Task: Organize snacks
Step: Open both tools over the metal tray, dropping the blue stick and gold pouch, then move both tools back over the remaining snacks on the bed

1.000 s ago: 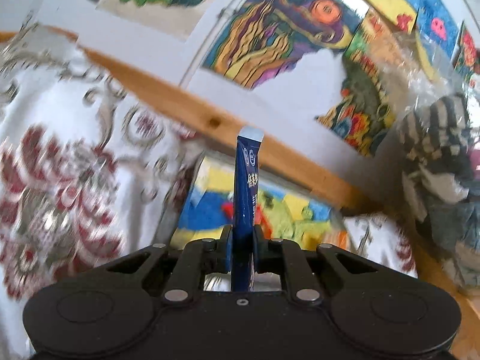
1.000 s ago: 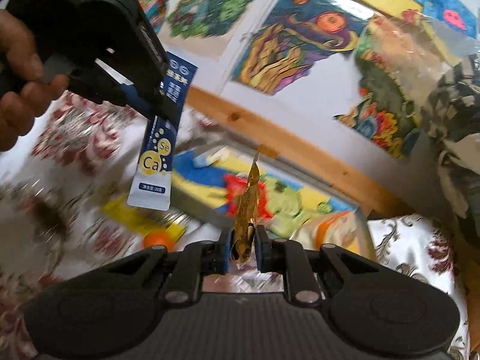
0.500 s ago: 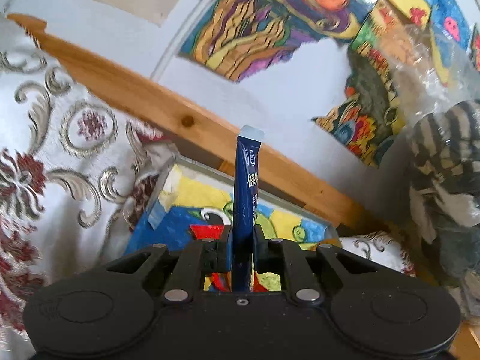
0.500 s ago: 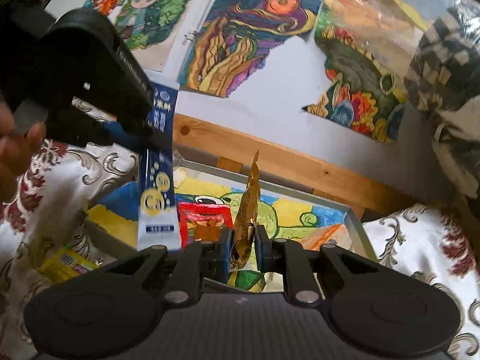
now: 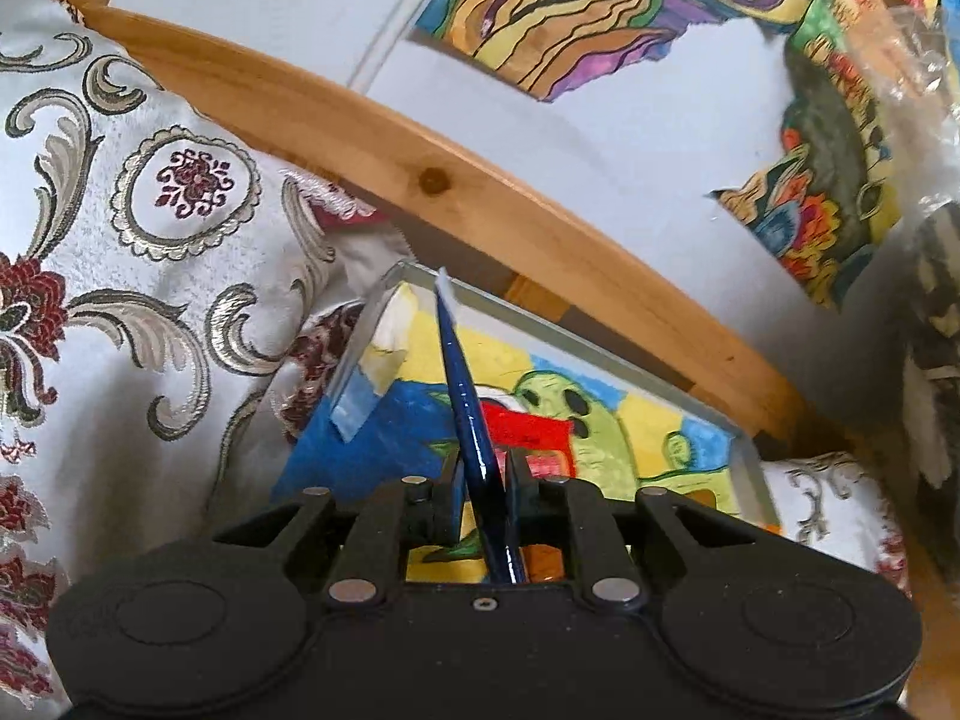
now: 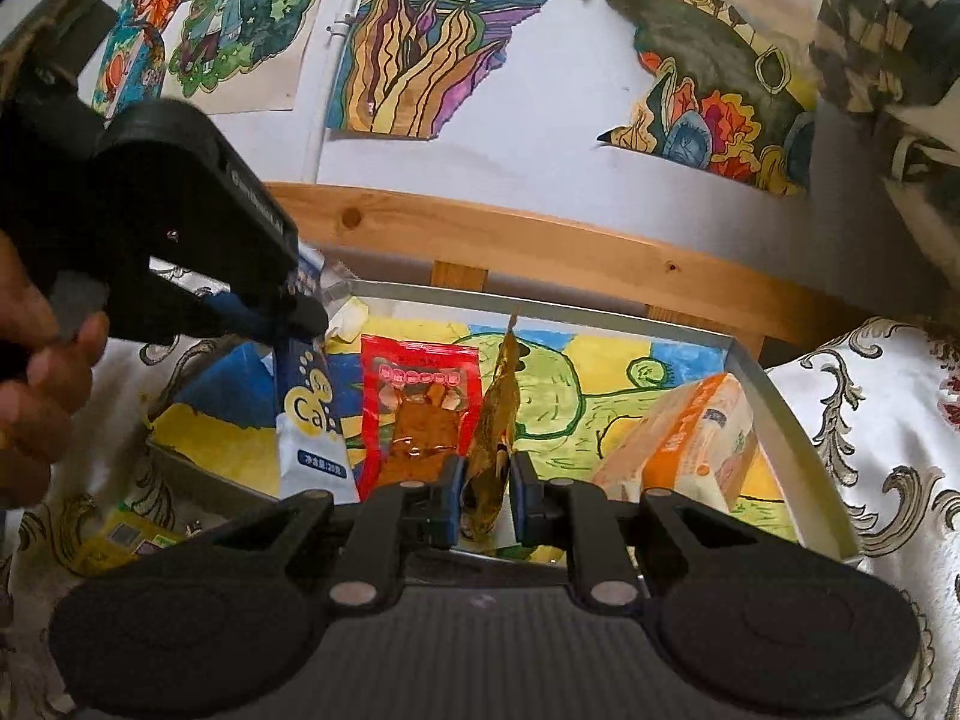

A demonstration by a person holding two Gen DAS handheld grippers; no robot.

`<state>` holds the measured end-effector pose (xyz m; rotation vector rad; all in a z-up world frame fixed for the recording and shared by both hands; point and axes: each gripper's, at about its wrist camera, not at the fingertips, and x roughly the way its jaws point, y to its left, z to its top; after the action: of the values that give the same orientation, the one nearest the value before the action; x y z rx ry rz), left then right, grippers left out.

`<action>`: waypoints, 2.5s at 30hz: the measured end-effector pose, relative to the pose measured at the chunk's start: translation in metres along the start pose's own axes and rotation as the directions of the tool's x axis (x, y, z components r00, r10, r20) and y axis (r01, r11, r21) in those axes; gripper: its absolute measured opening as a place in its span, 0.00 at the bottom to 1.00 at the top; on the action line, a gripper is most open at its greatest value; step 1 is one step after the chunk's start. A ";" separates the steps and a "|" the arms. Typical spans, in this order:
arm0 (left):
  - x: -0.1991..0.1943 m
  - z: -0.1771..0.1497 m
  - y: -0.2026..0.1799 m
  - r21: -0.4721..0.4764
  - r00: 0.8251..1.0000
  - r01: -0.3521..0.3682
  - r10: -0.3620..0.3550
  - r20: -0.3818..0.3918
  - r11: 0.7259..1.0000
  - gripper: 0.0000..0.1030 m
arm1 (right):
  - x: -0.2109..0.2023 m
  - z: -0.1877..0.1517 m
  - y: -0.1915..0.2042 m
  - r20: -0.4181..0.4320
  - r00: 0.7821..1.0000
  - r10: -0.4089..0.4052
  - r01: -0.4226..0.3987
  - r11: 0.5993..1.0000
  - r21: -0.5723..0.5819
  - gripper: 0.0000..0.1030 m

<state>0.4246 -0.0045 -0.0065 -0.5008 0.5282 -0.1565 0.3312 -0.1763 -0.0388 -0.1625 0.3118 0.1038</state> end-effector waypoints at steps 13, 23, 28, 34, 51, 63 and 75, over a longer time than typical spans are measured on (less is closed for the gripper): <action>-0.016 0.000 0.002 0.042 0.990 -0.143 0.143 -0.007 0.989 0.83 | -0.011 0.006 0.001 0.035 0.999 0.009 -0.010 1.000 0.021 0.69; -0.084 -0.005 0.000 0.107 0.985 -0.156 0.146 0.093 0.982 0.99 | -0.060 0.028 0.000 0.125 0.992 0.011 -0.019 0.998 0.062 0.98; -0.124 -0.012 -0.002 0.140 0.980 -0.167 0.148 0.133 0.976 0.99 | -0.091 0.033 0.000 0.151 0.988 0.019 -0.029 0.997 0.064 1.00; -0.170 -0.027 -0.002 0.203 0.973 -0.190 0.157 0.168 0.961 0.99 | -0.131 0.033 0.003 0.174 0.984 0.034 -0.042 0.998 0.044 1.00; -0.260 -0.074 0.020 0.307 0.968 -0.230 0.182 0.175 0.923 0.99 | -0.218 0.001 0.014 0.125 0.990 0.065 -0.067 0.998 0.008 1.00; -0.256 -0.128 0.030 0.404 0.963 -0.252 0.268 0.018 0.879 0.99 | -0.234 -0.028 0.017 -0.055 0.992 0.115 -0.113 0.993 0.041 1.00; -0.237 -0.125 0.041 0.378 0.937 -0.293 0.343 -0.071 0.878 0.99 | -0.212 -0.046 0.031 -0.224 0.967 0.123 -0.126 0.992 0.003 1.00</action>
<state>0.1574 0.0425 -0.0149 -0.0358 0.6922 0.0310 0.1131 -0.1700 -0.0199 -0.1663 0.5471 0.2129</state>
